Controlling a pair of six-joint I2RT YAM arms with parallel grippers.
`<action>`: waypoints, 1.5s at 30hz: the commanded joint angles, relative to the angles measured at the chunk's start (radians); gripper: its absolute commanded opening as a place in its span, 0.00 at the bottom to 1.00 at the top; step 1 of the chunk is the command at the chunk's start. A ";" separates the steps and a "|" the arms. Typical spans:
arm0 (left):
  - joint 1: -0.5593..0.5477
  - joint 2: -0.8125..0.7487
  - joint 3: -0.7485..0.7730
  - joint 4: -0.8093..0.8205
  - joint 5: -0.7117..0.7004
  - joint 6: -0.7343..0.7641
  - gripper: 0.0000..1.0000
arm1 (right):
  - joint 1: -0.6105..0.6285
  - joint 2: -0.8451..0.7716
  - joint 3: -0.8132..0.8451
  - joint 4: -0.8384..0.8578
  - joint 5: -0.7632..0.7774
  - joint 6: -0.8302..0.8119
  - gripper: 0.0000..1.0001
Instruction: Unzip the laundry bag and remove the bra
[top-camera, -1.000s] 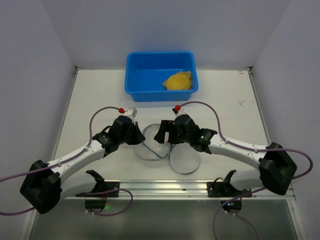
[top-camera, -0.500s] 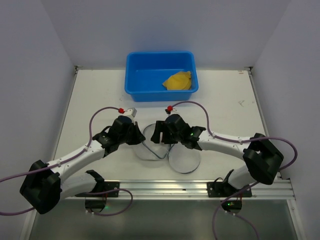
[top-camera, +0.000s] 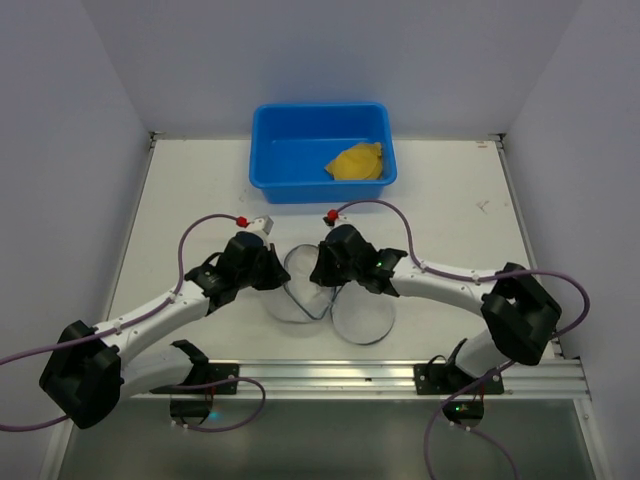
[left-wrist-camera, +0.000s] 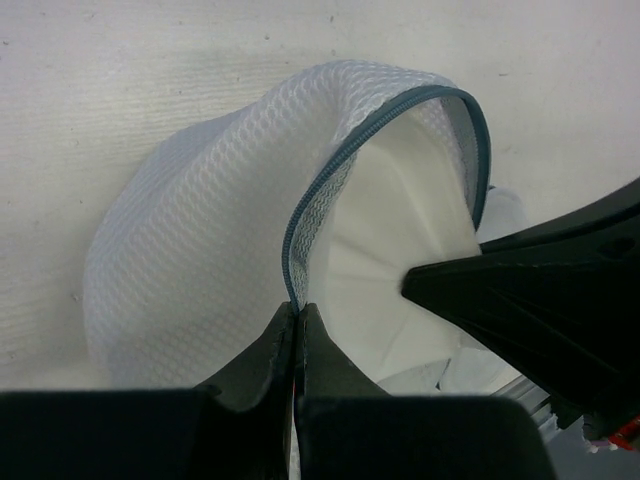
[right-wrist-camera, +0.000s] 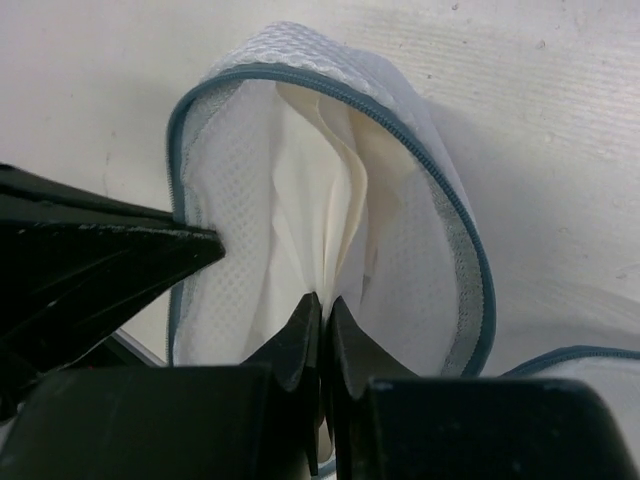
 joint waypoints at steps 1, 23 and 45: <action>0.007 -0.015 0.001 0.007 -0.028 0.010 0.00 | 0.002 -0.113 0.022 -0.007 -0.025 -0.070 0.00; 0.095 0.115 0.023 0.007 -0.015 0.041 0.00 | -0.223 -0.465 0.291 -0.378 -0.841 -0.484 0.00; 0.095 0.038 -0.075 0.064 0.104 0.002 0.00 | -0.433 -0.102 0.776 -0.201 -0.295 -0.435 0.00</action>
